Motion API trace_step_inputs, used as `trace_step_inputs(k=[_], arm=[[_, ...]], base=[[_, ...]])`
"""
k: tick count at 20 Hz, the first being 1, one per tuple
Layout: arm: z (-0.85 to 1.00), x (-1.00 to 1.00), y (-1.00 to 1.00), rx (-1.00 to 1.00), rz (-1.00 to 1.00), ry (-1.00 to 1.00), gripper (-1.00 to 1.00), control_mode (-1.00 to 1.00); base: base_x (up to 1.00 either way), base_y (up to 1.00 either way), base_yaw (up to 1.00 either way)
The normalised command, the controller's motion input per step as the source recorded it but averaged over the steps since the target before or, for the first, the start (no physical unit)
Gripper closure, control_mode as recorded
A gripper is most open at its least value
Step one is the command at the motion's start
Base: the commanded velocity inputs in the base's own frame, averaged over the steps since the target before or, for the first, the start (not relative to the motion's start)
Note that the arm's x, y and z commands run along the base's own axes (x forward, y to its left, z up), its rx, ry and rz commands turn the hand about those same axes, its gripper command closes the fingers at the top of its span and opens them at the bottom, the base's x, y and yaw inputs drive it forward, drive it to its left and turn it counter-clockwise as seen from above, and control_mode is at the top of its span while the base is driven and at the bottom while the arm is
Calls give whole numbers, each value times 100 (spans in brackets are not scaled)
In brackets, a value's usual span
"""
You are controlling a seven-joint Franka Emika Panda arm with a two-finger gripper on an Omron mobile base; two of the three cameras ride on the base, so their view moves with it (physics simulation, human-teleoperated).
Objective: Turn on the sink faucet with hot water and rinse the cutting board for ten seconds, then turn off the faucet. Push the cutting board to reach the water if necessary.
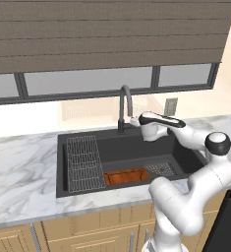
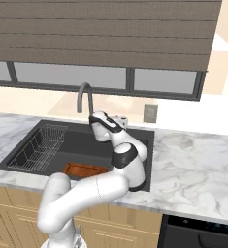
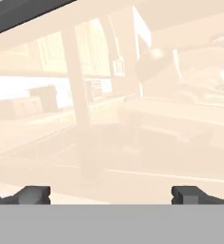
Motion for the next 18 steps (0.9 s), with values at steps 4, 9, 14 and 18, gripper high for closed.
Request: trace_step_inputs(k=[4, 9, 14, 18], arm=[[-4, -29, -95, 0, -1, 1, -100, -100], [-7, -27, -99, 1, -1, 1, -100, -100], [-4, -8, -93, 0, -5, 2, -100, -100], [0, 0, -84, 0, -7, 1, -100, -100]], base=[[0, 0, 0], [0, 0, 0], [0, 0, 0], [0, 0, 0]])
